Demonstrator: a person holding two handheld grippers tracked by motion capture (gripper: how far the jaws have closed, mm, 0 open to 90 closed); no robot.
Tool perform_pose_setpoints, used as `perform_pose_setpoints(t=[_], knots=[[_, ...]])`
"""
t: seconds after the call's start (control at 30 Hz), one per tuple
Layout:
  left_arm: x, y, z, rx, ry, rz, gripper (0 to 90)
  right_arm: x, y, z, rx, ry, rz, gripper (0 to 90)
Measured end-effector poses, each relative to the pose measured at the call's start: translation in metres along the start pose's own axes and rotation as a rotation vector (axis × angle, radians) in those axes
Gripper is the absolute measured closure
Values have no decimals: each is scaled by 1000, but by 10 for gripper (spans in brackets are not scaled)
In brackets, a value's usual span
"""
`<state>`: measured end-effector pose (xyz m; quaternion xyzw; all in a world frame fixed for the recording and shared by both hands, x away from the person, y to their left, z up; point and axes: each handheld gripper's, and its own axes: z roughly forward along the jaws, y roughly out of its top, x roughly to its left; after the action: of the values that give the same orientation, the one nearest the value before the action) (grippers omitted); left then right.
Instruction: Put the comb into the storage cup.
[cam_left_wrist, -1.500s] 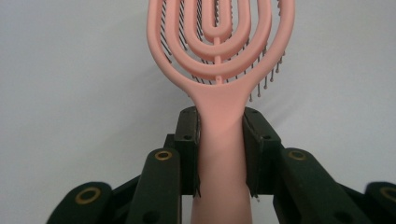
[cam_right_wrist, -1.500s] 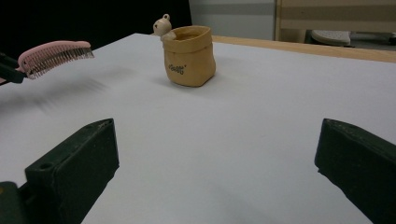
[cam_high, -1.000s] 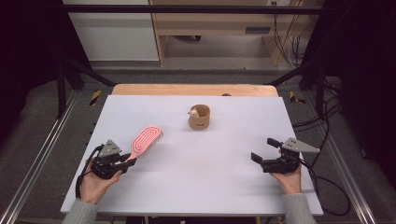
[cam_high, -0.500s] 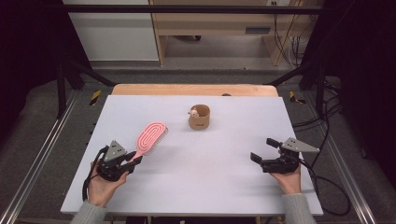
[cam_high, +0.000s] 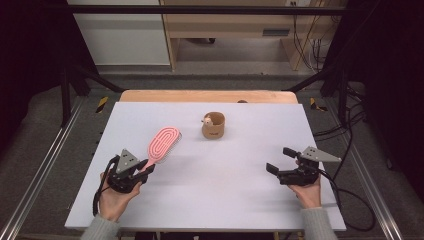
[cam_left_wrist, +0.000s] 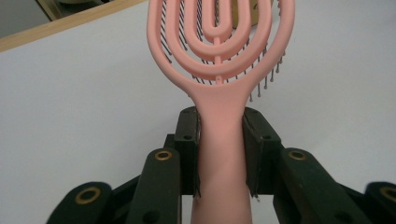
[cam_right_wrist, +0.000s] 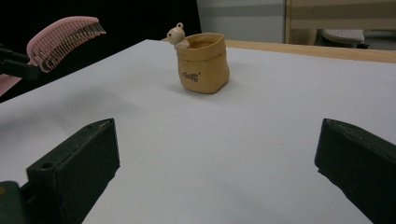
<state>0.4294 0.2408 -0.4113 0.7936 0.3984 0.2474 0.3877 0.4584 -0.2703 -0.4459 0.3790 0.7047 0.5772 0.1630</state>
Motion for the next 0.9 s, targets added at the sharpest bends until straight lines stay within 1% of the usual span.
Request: perform_pose_setpoints(t=[0.17, 0.2, 0.27, 0.5, 0.73, 0.9], knots=[[-1, 6, 0, -18, -4, -11, 698, 6, 3, 2, 3, 5, 3, 3], [-2, 7, 1, -22, -3, -11, 697, 6, 4, 3, 4, 5, -5, 3], [-2, 10, 2, -31, -5, -18, 698, 8, 5, 4, 3, 7, 1, 3], [-7, 20, 4, -62, -6, -20, 697, 12, 8, 7, 17, 7, 9, 3], [-14, 25, 7, -80, -2, -19, 698, 20, 12, 10, 13, 15, -6, 4], [-17, 25, 8, -88, 4, -18, 697, 26, 14, 14, 15, 22, -11, 3]])
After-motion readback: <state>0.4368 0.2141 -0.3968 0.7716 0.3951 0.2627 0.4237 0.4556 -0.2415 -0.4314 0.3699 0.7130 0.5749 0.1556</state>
